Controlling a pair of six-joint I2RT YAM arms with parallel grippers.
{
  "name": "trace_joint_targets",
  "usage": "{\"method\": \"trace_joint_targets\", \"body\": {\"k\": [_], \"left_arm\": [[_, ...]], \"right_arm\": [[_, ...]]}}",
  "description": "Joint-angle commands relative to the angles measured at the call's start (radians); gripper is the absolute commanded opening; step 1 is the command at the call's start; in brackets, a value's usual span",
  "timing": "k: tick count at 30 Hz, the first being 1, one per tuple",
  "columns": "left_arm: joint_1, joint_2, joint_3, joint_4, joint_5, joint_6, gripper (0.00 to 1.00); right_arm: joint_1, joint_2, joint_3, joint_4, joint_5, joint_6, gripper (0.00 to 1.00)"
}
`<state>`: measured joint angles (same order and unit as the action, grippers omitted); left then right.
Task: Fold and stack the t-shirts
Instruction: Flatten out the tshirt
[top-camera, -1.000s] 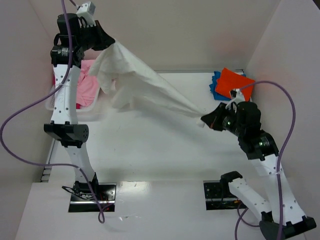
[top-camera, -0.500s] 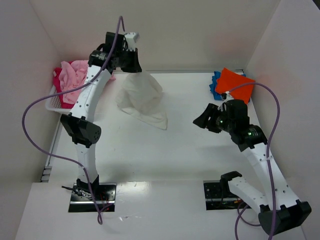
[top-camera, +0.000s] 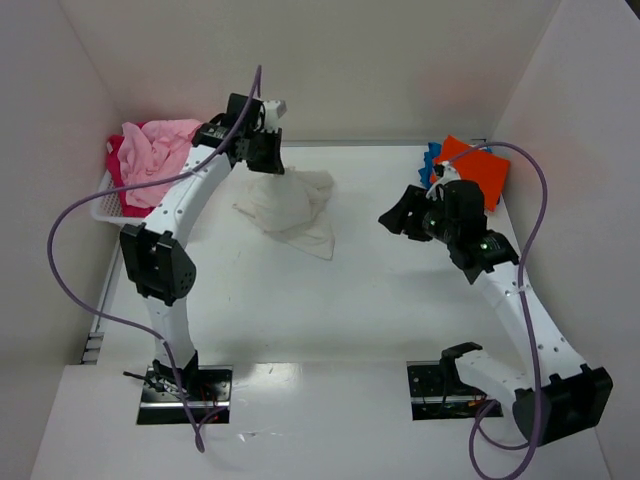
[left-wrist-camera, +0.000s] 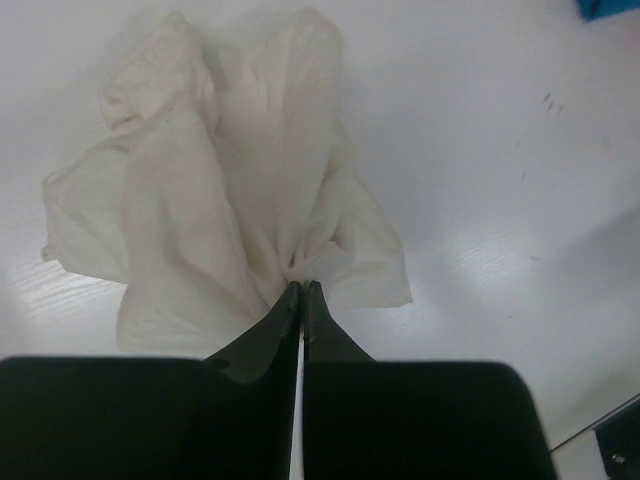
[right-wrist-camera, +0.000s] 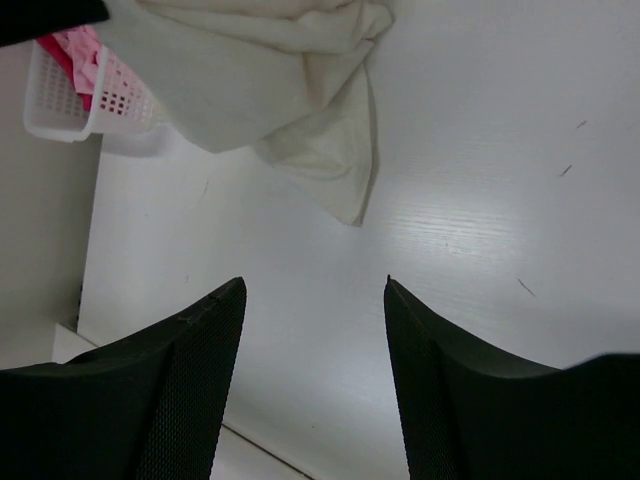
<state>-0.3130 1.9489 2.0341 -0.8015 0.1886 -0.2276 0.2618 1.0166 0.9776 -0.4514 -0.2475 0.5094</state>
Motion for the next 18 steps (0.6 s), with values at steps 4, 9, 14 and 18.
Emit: {"method": "trace_joint_targets", "body": {"k": [4,9,14,18], "left_arm": [[-0.005,-0.239,0.145,0.141,-0.166,-0.038,0.00],[0.006,-0.151,0.483,0.089,-0.190,-0.047,0.00],[-0.005,-0.059,0.775,0.004,-0.179,-0.047,0.00],[-0.005,-0.092,0.761,0.004,-0.169,-0.047,0.00]], "right_arm": [[0.120,0.187,0.044,0.189,0.059,-0.025,0.66],[0.214,0.279,0.059,0.233,0.081,-0.026,0.66],[0.228,0.283,0.059,0.285,0.129,0.003,0.69],[0.228,0.255,0.039,0.341,0.163,0.003,0.74]]}}
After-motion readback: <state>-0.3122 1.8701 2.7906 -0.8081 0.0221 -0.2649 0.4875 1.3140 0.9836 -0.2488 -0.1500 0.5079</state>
